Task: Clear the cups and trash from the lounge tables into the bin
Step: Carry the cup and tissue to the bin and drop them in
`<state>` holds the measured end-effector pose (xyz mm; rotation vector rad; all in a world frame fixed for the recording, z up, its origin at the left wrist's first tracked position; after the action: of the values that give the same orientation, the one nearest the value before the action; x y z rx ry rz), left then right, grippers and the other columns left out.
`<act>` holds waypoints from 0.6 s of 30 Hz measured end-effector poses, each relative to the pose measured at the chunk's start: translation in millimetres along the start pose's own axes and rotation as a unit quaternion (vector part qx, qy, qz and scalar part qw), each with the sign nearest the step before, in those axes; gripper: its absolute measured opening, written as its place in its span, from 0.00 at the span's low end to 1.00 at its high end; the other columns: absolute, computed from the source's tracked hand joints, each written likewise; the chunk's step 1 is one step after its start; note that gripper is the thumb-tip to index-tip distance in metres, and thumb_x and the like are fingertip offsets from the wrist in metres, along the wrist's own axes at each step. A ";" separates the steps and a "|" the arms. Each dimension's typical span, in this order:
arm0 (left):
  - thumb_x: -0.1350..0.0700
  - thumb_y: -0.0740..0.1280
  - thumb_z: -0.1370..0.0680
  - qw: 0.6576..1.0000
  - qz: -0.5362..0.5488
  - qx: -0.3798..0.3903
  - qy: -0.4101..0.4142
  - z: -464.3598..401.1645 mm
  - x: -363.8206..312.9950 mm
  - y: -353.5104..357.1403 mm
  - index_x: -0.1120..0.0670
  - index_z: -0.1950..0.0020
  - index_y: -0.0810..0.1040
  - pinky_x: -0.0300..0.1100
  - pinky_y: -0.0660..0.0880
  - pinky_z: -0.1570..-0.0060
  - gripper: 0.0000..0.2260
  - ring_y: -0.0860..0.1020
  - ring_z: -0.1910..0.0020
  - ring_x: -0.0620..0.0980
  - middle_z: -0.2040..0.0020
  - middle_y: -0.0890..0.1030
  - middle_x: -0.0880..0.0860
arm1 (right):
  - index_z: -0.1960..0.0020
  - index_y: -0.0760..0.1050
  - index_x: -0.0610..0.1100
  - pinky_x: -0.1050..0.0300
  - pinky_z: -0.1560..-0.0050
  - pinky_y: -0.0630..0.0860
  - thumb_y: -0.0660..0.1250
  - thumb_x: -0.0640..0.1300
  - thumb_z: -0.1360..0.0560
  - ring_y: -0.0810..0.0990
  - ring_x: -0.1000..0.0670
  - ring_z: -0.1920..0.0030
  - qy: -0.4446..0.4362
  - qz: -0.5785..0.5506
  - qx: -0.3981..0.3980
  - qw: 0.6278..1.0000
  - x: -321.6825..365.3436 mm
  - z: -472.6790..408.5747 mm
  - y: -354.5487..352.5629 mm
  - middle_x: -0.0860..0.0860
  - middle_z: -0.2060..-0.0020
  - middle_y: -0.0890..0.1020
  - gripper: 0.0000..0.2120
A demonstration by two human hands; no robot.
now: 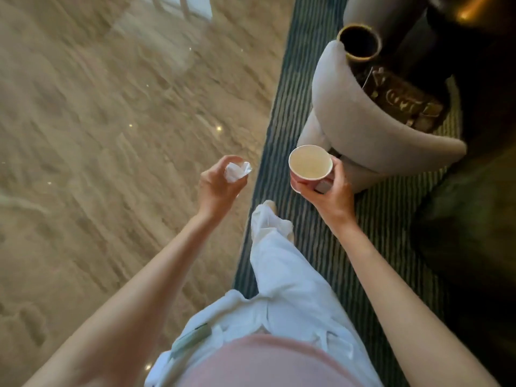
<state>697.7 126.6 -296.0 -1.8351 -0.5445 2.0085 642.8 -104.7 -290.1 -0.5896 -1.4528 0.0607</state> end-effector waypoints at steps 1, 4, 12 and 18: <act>0.50 0.74 0.30 1.000 -0.005 -0.005 0.000 -35.9 -8.4 7.5 0.48 0.52 0.81 0.27 0.67 0.68 0.08 0.74 0.70 0.37 0.67 0.78 0.45 | 0.38 0.68 0.47 0.73 0.46 0.71 0.79 0.47 0.36 0.74 0.68 0.47 0.004 -0.002 -0.002 1.000 0.7 -36.3 2.0 0.50 0.42 0.77 0.31; 0.50 0.74 0.30 1.000 -0.025 -0.010 -0.005 -134.4 -41.8 23.9 0.49 0.51 0.81 0.41 0.74 0.60 0.09 0.78 0.63 0.49 0.63 0.81 0.50 | 0.37 0.68 0.46 0.65 0.45 0.75 0.79 0.48 0.36 0.76 0.64 0.46 0.005 0.006 -0.012 1.000 9.5 -133.8 2.3 0.53 0.44 0.77 0.32; 0.49 0.73 0.29 0.999 -0.018 0.026 -0.004 -353.5 -101.7 81.0 0.48 0.51 0.81 0.45 0.75 0.57 0.09 0.79 0.61 0.50 0.60 0.82 0.50 | 0.35 0.67 0.46 0.59 0.40 0.74 0.79 0.45 0.34 0.76 0.53 0.41 0.041 -0.022 -0.023 0.999 18.4 -353.2 19.2 0.50 0.41 0.76 0.33; 0.50 0.74 0.30 0.993 -0.046 0.096 0.047 -552.0 -120.9 143.7 0.45 0.50 0.80 0.37 0.73 0.60 0.10 0.79 0.61 0.45 0.59 0.82 0.44 | 0.35 0.68 0.39 0.52 0.44 0.77 0.80 0.45 0.36 0.78 0.48 0.45 0.056 0.015 -0.107 0.993 -13.0 -537.8 48.4 0.45 0.42 0.78 0.35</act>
<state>1256.9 -38.0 -310.2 -1.7468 -0.3869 1.8349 1161.6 -251.1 -323.6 -0.7768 -1.3513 -0.1043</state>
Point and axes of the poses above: each hand's wrist, its own z-axis away from the middle knuckle, its own y-axis out of the palm, x = y × z, the point moved 3 cm from there along -z, towards the middle knuckle
